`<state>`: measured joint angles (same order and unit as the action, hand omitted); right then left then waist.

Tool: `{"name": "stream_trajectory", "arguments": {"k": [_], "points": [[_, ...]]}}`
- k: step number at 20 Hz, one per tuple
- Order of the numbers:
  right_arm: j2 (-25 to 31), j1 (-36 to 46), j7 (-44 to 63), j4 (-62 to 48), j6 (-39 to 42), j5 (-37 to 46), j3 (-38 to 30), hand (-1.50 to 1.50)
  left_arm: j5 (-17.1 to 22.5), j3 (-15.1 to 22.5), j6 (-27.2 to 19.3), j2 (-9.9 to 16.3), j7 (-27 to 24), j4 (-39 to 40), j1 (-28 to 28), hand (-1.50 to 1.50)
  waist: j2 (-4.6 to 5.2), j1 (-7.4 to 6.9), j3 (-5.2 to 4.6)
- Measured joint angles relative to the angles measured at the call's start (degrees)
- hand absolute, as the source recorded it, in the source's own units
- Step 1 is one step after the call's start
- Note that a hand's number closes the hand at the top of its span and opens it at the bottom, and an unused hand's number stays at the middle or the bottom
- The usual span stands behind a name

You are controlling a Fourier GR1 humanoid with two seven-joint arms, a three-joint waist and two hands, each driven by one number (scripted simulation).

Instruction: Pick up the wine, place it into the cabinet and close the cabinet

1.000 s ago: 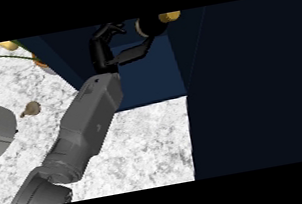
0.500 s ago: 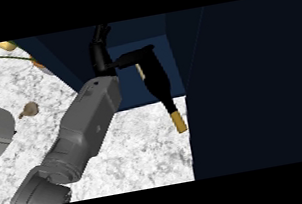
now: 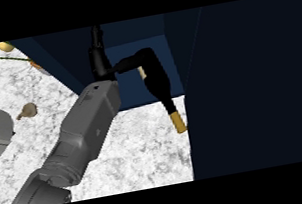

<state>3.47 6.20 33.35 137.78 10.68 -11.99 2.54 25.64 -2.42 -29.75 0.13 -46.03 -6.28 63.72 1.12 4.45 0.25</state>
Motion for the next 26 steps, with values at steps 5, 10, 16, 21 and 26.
{"name": "stream_trajectory", "arguments": {"k": [5, 10, 16, 21, 26], "points": [[0.0, -0.3, -0.8, -0.2, 0.6, -0.1, -0.3, -1.5, 0.1, -0.9, 0.7, -0.1, -1.5, -0.4, -0.5, -1.5, 0.11, 0.11, -0.03], [-0.5, -1.4, -1.7, -0.4, 1.0, -0.1, 0.4, -1.5, -0.5, -0.7, 3.1, -0.2, -2.2, -0.5, -0.5, -1.5, 0.16, -0.06, -0.09], [-0.9, -1.8, -1.5, -0.1, 0.7, 0.0, 1.8, -1.5, -0.8, -0.5, 6.0, -0.2, -2.2, -0.1, -0.5, -1.5, 0.06, -0.03, -0.15], [-0.8, -1.7, -1.8, -0.2, 0.7, -0.1, 1.3, -1.5, -1.1, 0.4, 8.2, -0.2, -2.7, -0.2, -0.6, -1.5, 0.03, -0.19, -0.21], [-0.6, -1.2, -0.9, -0.2, 0.3, -0.1, 1.4, -1.5, 0.2, 1.0, 10.9, -0.3, -3.4, -0.8, -1.3, -1.5, -0.18, -0.06, -0.21]]}}
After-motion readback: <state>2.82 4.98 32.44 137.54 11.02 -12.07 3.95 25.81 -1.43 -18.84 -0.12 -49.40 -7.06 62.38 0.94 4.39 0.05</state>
